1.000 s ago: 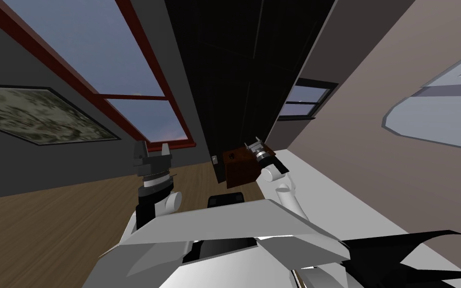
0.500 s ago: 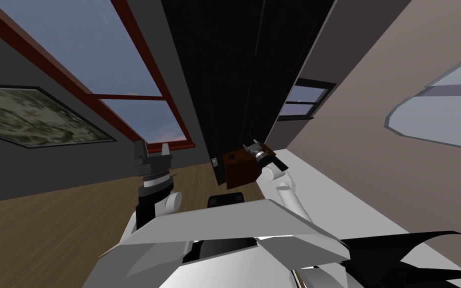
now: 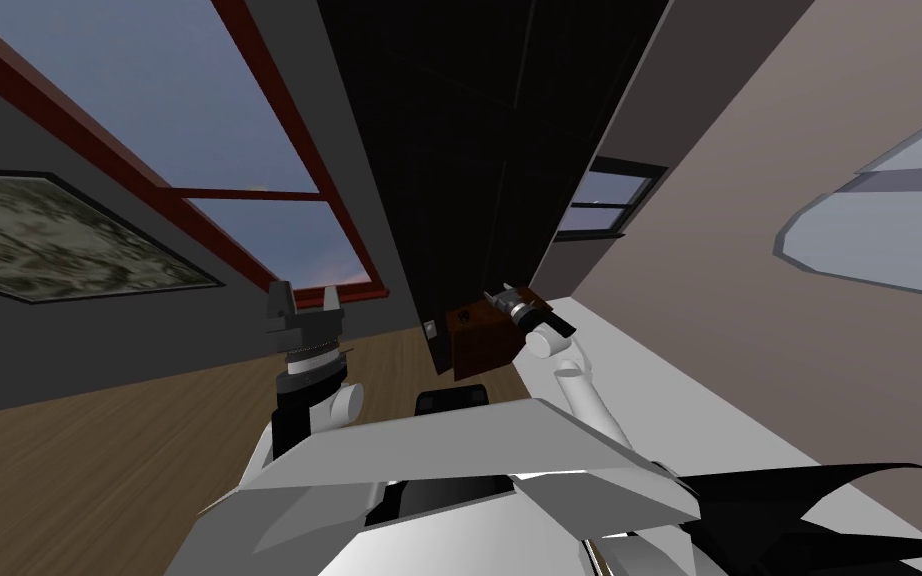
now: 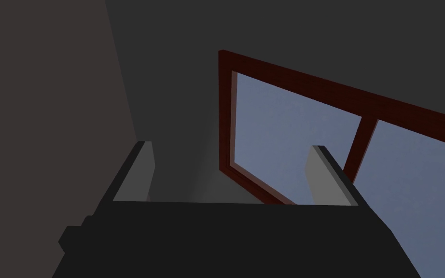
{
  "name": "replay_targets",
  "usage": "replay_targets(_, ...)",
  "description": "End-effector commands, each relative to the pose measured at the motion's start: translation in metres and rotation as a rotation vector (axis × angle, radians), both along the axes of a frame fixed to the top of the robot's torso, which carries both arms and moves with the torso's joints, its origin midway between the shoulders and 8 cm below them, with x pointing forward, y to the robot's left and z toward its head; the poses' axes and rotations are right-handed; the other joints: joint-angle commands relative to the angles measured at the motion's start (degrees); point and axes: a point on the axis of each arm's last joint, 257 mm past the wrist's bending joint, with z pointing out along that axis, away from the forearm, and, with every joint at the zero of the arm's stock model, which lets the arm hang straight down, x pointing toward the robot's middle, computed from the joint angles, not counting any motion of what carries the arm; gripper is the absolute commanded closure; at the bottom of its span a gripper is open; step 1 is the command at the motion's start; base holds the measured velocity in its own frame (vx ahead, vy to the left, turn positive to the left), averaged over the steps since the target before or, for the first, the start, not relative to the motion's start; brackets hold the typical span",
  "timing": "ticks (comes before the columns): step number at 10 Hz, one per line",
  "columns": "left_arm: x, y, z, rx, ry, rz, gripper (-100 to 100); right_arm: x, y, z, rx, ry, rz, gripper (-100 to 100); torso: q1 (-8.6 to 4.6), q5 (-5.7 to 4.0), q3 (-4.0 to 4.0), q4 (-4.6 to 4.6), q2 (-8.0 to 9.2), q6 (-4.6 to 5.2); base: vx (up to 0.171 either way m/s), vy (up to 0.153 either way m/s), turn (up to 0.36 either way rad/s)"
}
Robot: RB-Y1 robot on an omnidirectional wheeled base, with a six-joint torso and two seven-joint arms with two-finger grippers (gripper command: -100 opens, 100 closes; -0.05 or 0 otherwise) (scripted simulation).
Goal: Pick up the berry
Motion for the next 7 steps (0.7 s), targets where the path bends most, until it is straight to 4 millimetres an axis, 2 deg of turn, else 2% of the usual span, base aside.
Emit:
replay_targets(1,0.0,0.0,0.0,0.0,0.0,0.0,0,0.0,0.001,-0.009,0.046,0.053,0.009,-100,0.0,0.0,0.0,0.0,0.0,0.0,0.041,0.034,-0.034)
replay_targets(2,0.0,0.0,0.0,0.0,0.0,0.0,0,0.0,0.001,-0.009,0.057,0.056,0.008,-100,-0.01,0.0,0.0,0.0,0.01,-0.01,0.013,0.011,0.003)
replay_targets(3,0.0,0.0,0.0,0.0,0.0,0.0,0,-0.002,0.002,-0.021,0.097,0.122,0.024,-100,-0.08,-0.01,0.05,0.01,0.09,-0.01,0.03,0.023,-0.066)
replay_targets(4,0.0,0.0,0.0,0.0,0.0,0.0,0,-0.002,0.002,-0.021,0.12,0.128,0.021,-100,-0.06,-0.01,0.04,0.01,0.07,0.01,0.029,0.029,-0.032)
replay_targets(5,0.0,0.0,0.0,0.0,0.0,0.0,0,-0.003,0.003,-0.031,0.15,0.18,0.033,-100,-0.04,-0.01,0.03,0.01,0.07,-0.01,0.033,0.044,-0.053)
replay_targets(7,0.0,0.0,0.0,0.0,0.0,0.0,0,-0.004,0.003,-0.034,0.182,0.202,0.029,-100,0.01,0.01,0.03,0.01,0.07,-0.01,0.02,0.028,-0.016)
